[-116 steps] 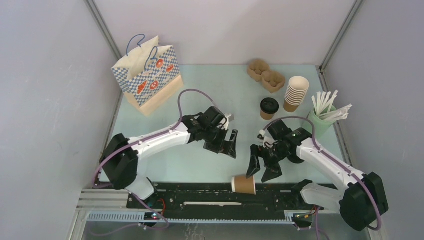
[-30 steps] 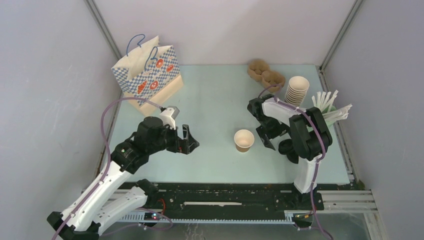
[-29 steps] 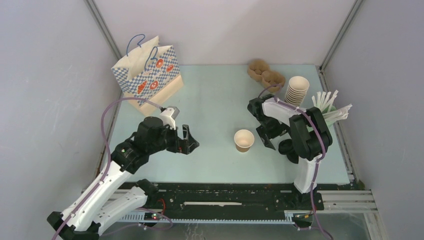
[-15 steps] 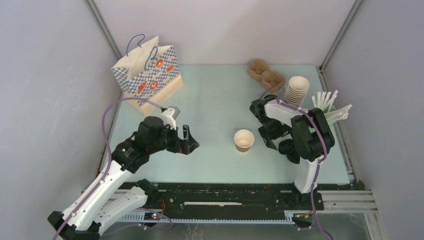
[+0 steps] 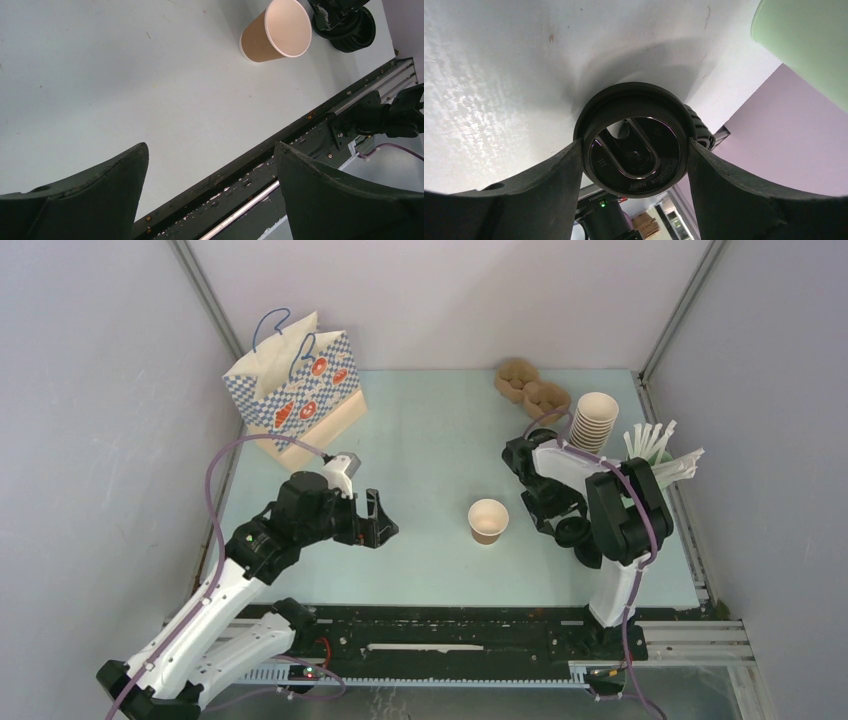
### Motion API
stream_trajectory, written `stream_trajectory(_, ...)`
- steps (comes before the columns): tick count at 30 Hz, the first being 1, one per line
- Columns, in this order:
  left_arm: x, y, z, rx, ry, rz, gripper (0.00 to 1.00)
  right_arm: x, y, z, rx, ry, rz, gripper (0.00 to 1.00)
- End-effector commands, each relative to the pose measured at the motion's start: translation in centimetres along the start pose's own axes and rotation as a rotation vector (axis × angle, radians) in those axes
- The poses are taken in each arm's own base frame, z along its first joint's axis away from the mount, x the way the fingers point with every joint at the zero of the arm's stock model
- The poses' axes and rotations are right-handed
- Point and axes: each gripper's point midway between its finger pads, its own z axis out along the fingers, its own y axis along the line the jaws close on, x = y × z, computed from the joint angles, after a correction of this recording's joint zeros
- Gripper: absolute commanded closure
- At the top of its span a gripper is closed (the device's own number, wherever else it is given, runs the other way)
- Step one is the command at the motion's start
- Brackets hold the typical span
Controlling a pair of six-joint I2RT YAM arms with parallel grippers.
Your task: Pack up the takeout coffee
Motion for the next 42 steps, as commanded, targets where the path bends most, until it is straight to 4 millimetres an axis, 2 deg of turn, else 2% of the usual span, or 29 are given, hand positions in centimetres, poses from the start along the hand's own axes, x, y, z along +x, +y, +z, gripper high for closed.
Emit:
stream_trajectory(1, -0.5, -0.2, -0.1, 0.015, -0.017, 0.021, 0.0, -0.3, -0.7, -1.3, -0.006, -0.062, 0.042, 0.27)
stream_trajectory(8, -0.3, 0.0, 0.0, 0.007, -0.008, 0.007, 0.0, -0.1, -0.5, -2.8, -0.051, -0.111, 0.085, 0.37)
stream_trajectory(11, -0.5, 0.0, 0.0, 0.005, -0.01, 0.0, 0.0, 0.4, 0.0, -4.5, -0.068, -0.145, 0.078, 0.37)
stream_trajectory(16, -0.6, -0.1, 0.0, 0.003, -0.005, -0.032, 0.0, 0.9, 1.4, -9.4, -0.24, -0.273, 0.16, 0.38)
stream_trajectory(21, -0.1, -2.1, 1.6, 0.114, 0.043, -0.108, 0.0, -1.9, 3.3, -15.4, -0.429, -0.559, 0.218, 0.39)
stream_trajectory(24, -0.5, -3.2, 2.7, 0.187, 0.007, -0.175, 0.0, -3.3, 5.0, -18.1, -0.467, -0.694, 0.204, 0.39)
stream_trajectory(27, -1.1, -3.5, 3.7, 0.215, -0.033, -0.203, 0.0, -4.5, 7.0, -19.8, -0.487, -0.786, 0.162, 0.4)
stream_trajectory(29, -1.5, -3.6, 4.4, 0.226, -0.038, -0.208, 0.0, -5.1, 8.8, -20.1, -0.498, -0.811, 0.111, 0.4)
stream_trajectory(32, -2.2, -4.1, 5.1, 0.256, -0.053, -0.208, 0.0, -5.6, 10.5, -19.5, -0.453, -0.829, 0.049, 0.39)
stream_trajectory(37, -2.6, -4.2, 6.0, 0.294, -0.113, -0.227, 0.0, -5.1, 11.2, -18.7, -0.447, -0.864, 0.023, 0.39)
stream_trajectory(42, -2.0, -4.2, 5.8, 0.311, -0.124, -0.246, 0.0, -4.9, 12.0, -17.9, -0.464, -0.835, -0.009, 0.39)
